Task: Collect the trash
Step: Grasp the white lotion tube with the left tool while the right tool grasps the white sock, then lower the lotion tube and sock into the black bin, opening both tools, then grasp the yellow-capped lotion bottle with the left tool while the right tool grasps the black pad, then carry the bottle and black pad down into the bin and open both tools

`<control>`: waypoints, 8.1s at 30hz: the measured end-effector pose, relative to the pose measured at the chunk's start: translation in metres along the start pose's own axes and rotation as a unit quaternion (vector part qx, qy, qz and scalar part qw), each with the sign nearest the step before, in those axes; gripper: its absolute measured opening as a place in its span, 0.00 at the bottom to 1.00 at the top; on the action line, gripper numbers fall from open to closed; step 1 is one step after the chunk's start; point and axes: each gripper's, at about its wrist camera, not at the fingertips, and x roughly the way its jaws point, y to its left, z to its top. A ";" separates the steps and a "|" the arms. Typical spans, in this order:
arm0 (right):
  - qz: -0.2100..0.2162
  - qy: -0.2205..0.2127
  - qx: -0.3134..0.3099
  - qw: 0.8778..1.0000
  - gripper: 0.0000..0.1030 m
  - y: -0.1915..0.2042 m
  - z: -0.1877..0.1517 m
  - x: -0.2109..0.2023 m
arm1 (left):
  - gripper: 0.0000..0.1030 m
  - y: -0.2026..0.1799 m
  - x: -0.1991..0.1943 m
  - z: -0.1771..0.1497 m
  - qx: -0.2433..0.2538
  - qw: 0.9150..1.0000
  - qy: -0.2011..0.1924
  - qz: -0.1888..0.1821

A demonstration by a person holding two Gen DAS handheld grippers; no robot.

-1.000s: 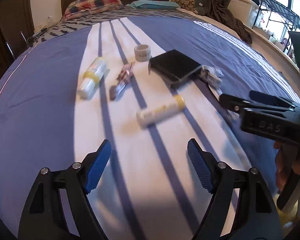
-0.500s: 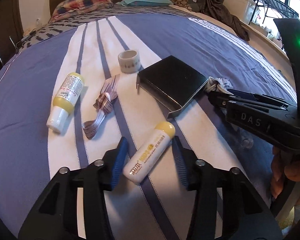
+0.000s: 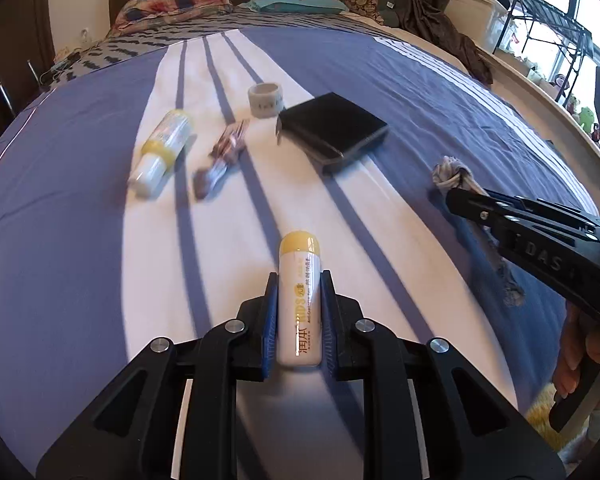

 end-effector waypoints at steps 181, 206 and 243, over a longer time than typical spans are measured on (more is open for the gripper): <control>0.044 -0.041 -0.032 0.998 0.72 0.034 -0.166 -0.173 | 0.29 -0.023 -0.163 -0.172 -0.016 0.999 -0.044 0.018; 0.048 0.183 0.013 0.982 0.72 0.032 -0.283 -0.054 | 0.29 -0.047 -0.044 -0.302 -0.023 0.986 0.161 -0.017; 0.018 0.087 0.011 0.996 0.94 0.015 -0.228 -0.098 | 0.72 -0.032 -0.095 -0.255 -0.017 0.996 0.086 -0.008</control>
